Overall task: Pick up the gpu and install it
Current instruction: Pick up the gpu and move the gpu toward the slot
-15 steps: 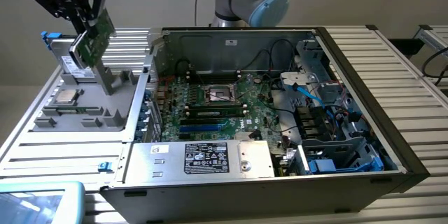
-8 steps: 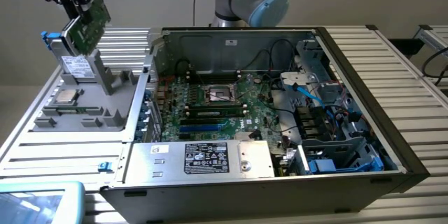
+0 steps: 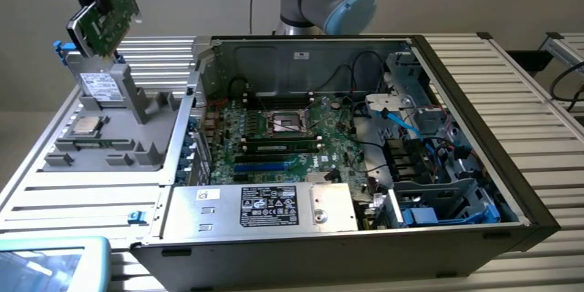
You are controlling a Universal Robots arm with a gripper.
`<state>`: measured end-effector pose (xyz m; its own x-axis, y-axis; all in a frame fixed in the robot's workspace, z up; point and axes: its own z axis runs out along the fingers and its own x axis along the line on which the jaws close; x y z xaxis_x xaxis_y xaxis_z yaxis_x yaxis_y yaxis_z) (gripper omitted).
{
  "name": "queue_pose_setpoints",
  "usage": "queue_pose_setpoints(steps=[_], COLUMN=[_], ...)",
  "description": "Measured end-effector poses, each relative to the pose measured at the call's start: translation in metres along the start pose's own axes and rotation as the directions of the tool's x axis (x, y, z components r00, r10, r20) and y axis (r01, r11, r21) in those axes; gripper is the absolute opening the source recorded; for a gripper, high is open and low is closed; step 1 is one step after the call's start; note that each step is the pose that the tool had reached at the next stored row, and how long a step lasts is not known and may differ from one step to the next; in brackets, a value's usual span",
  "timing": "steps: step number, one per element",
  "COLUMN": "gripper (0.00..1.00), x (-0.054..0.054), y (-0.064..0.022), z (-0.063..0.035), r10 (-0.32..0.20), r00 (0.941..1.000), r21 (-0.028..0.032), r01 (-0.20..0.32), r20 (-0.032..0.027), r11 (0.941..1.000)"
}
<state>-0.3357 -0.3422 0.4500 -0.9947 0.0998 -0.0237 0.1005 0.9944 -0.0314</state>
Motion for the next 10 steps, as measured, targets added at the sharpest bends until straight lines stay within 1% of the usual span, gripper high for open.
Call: queue_pose_setpoints(steps=[4,7,10], gripper=[0.27,0.27,0.27], x=[-0.0001,-0.0001,-0.0001], y=[0.0000,0.0001,0.0000], z=[-0.0001,-0.0001,-0.0001], r10=[-0.002,-0.052,-0.106], r00=[1.0000,0.9986,0.9943], r21=[0.0002,-0.0010,-0.0021], r01=[0.002,0.052,0.106], r20=[-0.0005,0.0009,0.0022], r11=[1.0000,0.9986,0.9943])
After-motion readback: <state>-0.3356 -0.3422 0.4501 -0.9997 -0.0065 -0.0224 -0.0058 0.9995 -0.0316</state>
